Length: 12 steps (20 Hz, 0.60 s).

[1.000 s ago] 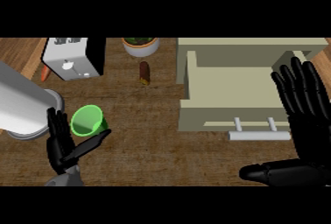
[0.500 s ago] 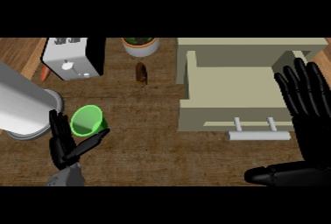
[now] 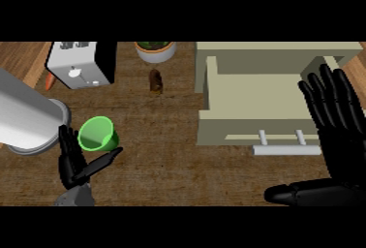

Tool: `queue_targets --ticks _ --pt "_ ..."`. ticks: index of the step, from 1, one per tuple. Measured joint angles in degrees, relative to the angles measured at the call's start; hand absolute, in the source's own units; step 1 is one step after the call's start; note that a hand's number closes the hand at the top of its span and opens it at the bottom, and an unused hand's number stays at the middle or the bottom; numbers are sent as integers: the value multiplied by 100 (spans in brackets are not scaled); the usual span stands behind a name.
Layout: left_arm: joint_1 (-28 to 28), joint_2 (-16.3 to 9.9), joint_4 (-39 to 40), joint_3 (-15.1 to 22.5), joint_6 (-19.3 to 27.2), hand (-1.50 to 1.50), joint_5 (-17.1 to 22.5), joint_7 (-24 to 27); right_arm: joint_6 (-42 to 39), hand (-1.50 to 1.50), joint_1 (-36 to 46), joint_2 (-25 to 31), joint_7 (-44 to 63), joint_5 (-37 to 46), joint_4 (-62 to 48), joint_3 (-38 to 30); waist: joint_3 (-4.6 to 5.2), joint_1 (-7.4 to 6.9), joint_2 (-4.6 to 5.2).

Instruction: Pick up the cup, place it into the drawer and close the drawer

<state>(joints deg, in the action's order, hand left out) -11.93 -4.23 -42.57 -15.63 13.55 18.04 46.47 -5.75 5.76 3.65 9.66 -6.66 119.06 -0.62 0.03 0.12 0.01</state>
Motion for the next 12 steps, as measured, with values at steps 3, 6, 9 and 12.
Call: queue_targets --ticks 3,6,9,12 --pt "-194 2 295 -29 -47 -150 52 163 -29 -150 110 65 82 -140 1 -136 -1 3 2" --pt "-396 -28 595 -115 -159 -150 142 335 -108 -150 30 138 133 -261 120 -231 1 16 3" --pt "-650 -62 1074 -236 -333 -150 255 532 -112 -150 -24 96 76 -187 109 -156 2 22 6" --pt "-753 -158 1183 -259 -527 -150 360 460 -132 -150 -21 98 72 -196 67 -163 0 17 5"
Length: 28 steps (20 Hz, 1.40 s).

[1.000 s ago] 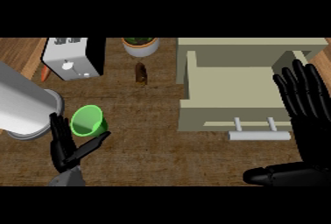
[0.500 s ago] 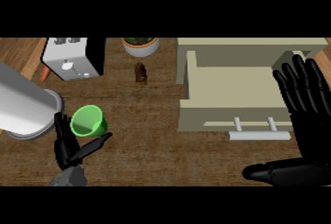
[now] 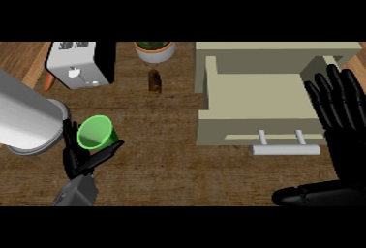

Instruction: Pick up the cup, place it into the drawer and close the drawer

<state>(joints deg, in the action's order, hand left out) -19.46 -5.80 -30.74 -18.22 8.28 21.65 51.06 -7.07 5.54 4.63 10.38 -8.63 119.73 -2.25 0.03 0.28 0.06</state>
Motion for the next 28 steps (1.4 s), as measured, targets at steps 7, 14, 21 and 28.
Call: queue_targets --ticks 7,14,21,28 --pt "-300 -116 669 -108 -824 -150 166 311 -41 -150 122 106 143 -188 18 -179 4 14 6" --pt "-437 -139 989 -94 -1394 150 198 652 -18 -150 -9 24 98 -74 131 -51 4 29 10" --pt "-546 -130 960 17 -1291 150 27 884 -98 -150 -21 63 -28 -98 15 -135 2 13 7" --pt "-294 -248 700 546 -1739 150 -409 805 -38 -150 73 48 65 -48 -4 -100 1 -5 -1"
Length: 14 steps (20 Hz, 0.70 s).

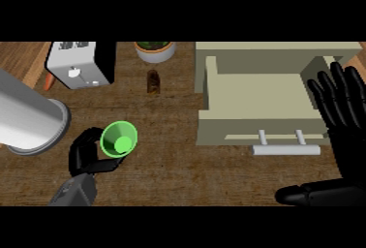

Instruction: Pick up the cup, place it into the drawer and close the drawer

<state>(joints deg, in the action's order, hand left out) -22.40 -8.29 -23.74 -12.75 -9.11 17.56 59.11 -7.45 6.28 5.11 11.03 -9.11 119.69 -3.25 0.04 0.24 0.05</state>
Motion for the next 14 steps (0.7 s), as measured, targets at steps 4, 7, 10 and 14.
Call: queue_targets --ticks 4,7,10,14 --pt "83 8 -343 147 -76 150 -85 -5 18 -150 -69 3 69 -26 147 -16 -4 -6 -9" --pt "127 72 -778 293 -165 150 -100 -99 55 -150 -96 -14 97 24 165 5 -5 -34 -20" --pt "229 56 -1424 496 -293 150 -105 -346 20 -150 -121 12 47 14 104 -40 -9 -66 -31" --pt "412 98 -2559 819 -329 150 -84 -967 71 -150 -114 -5 123 12 162 -46 -12 -98 -44"
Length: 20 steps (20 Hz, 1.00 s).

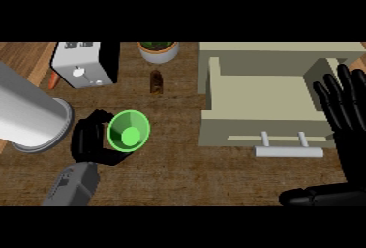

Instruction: Pick up the cup, place it into the drawer and close the drawer

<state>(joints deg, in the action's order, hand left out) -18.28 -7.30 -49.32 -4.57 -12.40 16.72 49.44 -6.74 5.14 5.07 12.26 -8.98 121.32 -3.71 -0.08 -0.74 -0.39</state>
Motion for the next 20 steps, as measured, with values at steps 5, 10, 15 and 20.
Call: queue_targets --ticks 5,10,15,20 --pt "-22 163 -1427 279 289 150 144 -1083 -27 -150 -50 17 64 -50 22 -8 1 16 4" --pt "-174 286 -2511 434 688 150 276 -2155 -108 -150 -75 101 98 -199 114 -133 4 49 17" --pt "-719 462 -3076 577 1284 150 137 -2955 -197 -150 -260 18 -308 -82 -55 -115 6 76 27" --pt "-1471 558 -3104 627 1750 150 -96 -3548 -161 -150 -12 36 -314 -31 -285 -127 6 90 35"
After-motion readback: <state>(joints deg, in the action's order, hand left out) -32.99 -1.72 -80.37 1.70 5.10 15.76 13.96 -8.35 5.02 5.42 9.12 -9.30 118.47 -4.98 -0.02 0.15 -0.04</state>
